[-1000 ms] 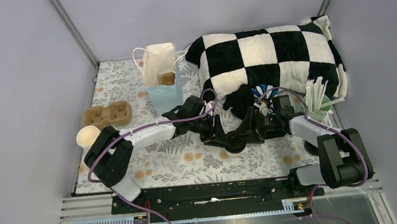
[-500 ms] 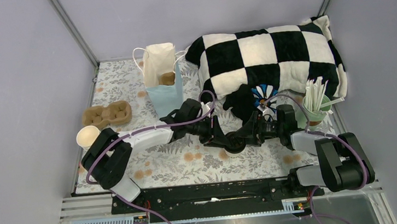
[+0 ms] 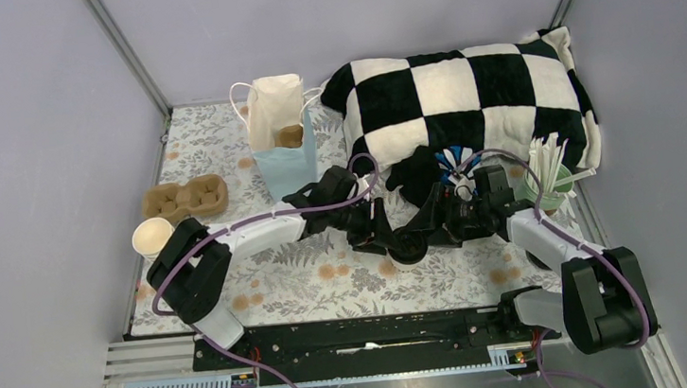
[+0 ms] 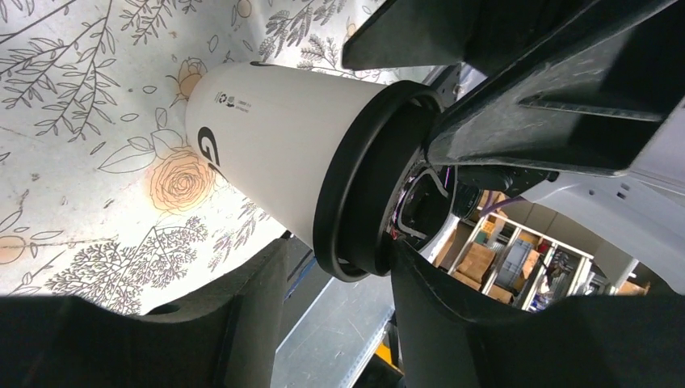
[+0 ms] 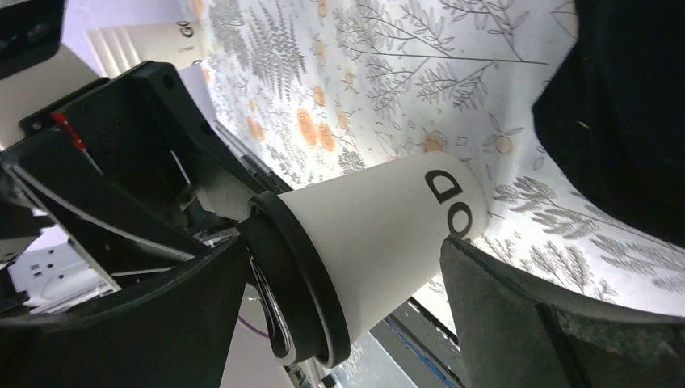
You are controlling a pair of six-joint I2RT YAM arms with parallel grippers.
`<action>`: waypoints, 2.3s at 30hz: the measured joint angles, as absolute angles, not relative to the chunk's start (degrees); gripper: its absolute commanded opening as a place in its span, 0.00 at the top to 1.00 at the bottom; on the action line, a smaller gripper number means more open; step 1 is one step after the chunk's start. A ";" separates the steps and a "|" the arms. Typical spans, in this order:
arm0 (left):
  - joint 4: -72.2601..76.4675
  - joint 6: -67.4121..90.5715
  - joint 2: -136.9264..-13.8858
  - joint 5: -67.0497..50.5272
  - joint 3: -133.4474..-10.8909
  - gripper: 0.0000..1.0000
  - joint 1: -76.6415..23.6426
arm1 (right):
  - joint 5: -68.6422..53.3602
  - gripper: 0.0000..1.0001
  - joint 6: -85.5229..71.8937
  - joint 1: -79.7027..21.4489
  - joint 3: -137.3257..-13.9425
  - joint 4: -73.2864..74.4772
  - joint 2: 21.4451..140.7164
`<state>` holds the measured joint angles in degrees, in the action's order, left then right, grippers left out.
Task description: Pack the takeout coffee
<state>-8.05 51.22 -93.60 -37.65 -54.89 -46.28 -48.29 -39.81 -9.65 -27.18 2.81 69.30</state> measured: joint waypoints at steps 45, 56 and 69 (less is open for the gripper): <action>-42.94 45.04 -57.54 -5.17 -69.28 0.07 -46.35 | 7.09 0.10 -27.53 -50.17 -84.68 69.67 93.73; -44.42 44.75 -56.62 -3.73 -69.30 0.06 -46.35 | 7.99 0.12 -29.02 -50.22 -83.18 66.83 94.35; -46.57 43.31 -58.35 -3.64 -70.17 0.06 -46.35 | 8.12 0.17 -29.67 -50.26 -79.48 63.33 94.21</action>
<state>-46.57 43.31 -58.35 -3.64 -70.17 -46.35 8.12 -29.67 -50.26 -79.48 63.33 94.21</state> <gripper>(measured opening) 0.936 0.839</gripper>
